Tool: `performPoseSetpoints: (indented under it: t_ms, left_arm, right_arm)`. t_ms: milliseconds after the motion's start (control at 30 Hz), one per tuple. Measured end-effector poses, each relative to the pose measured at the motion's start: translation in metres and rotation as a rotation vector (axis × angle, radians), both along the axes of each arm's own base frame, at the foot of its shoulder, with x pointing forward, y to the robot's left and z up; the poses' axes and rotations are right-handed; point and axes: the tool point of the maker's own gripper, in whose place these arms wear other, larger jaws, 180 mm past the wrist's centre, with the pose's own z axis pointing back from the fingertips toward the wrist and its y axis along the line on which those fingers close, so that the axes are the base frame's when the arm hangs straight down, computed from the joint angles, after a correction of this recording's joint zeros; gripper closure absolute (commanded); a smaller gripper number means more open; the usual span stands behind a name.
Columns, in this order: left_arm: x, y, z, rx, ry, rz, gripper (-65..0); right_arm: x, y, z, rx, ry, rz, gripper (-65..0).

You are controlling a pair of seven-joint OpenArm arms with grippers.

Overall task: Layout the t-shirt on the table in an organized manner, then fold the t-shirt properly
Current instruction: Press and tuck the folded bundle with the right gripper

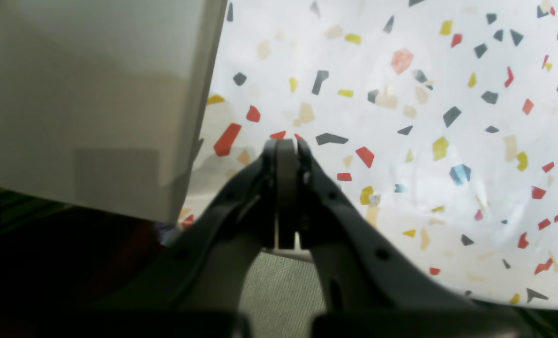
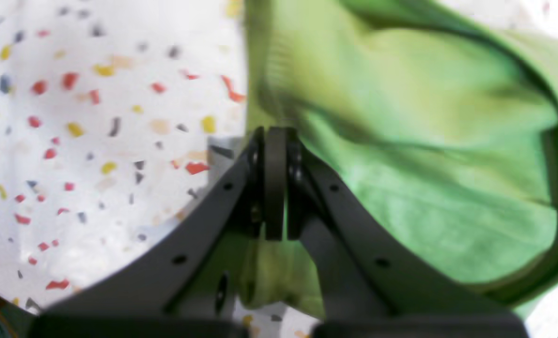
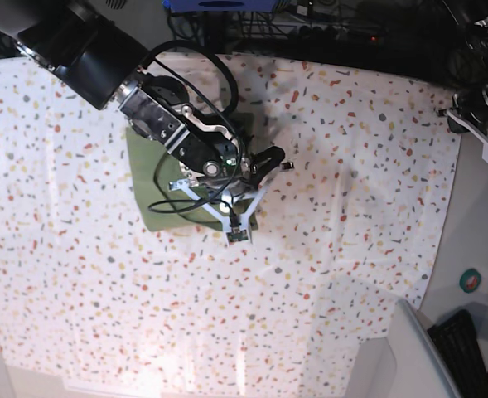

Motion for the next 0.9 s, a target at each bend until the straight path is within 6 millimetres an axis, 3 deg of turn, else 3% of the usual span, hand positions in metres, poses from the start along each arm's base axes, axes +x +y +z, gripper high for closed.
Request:
performPoseSetpoints:
  t_ms: [133, 267, 333, 467, 533, 733, 900]
  left_arm:
    - [-0.001, 0.001, 0.000, 0.000, 0.000, 0.004, 0.0]
    - [-0.002, 0.001, 0.000, -0.001, 0.000, 0.005, 0.0]
    - [-0.001, 0.001, 0.000, -0.001, 0.000, 0.002, 0.0]
    - [-0.001, 0.000, 0.000, -0.001, 0.001, 0.000, 0.0]
    - [-0.001, 0.000, -0.001, -0.001, 0.002, 0.000, 0.0]
    - [-0.003, 0.001, -0.001, 0.001, 0.007, 0.003, 0.0]
    - [-0.001, 0.000, 0.000, 0.000, 0.002, 0.002, 0.0]
  right_arm:
    - [-0.018, 0.002, 0.023, 0.060, -0.001, 0.032, 0.0]
    - [-0.036, -0.001, 0.009, 0.049, 0.059, 0.029, 0.0]
    - [-0.027, -0.007, -0.004, 0.016, 0.052, 0.012, 0.0]
    - [0.001, -0.023, -0.008, -0.047, -0.031, -0.010, 0.0]
    - [-0.004, -0.027, -0.017, -0.063, -0.005, -0.017, 0.0]
    - [-0.046, -0.010, -0.038, -0.055, 0.089, 0.031, 0.0]
    - [-0.047, 0.003, -0.022, -0.026, 0.069, 0.070, 0.0]
